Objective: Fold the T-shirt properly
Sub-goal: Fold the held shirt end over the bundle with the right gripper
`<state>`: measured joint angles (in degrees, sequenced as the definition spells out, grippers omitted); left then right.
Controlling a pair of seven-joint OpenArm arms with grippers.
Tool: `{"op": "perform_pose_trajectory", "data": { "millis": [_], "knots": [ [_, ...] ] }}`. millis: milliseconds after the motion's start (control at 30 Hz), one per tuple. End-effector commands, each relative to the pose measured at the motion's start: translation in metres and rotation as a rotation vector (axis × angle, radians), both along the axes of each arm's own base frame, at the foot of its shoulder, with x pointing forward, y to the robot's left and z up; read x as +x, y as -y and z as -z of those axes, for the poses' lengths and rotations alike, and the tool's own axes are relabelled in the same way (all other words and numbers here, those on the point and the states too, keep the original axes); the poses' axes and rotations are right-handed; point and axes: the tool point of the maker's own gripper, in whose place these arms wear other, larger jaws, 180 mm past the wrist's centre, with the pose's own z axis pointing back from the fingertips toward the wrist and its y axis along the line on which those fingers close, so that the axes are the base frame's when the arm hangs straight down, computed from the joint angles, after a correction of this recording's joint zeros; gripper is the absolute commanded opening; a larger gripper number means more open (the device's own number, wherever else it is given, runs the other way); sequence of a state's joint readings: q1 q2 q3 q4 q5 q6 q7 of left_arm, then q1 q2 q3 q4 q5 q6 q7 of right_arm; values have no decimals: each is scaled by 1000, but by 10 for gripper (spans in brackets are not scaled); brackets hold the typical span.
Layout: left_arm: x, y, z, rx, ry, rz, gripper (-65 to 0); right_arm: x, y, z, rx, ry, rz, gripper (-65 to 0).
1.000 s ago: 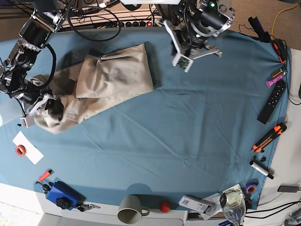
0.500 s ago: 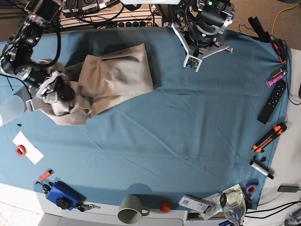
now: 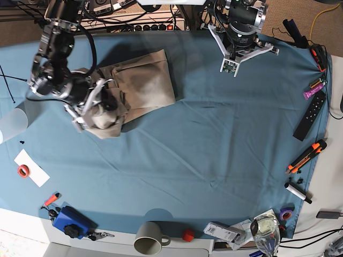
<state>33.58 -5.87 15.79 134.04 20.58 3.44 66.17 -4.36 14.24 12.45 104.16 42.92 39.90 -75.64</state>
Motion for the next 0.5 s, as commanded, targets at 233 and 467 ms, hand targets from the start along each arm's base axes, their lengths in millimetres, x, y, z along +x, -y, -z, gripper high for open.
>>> {"op": "perform_pose_trajectory", "data": {
  "millis": [233, 467],
  "knots": [
    [3, -1, -6, 3, 27, -5, -650, 0, -34, -1, -1, 17, -120, -469],
    [-3, -13, -5, 71, 22, -28, -650, -13, -65, -33, 110, 47, -232, -425]
  ]
}}
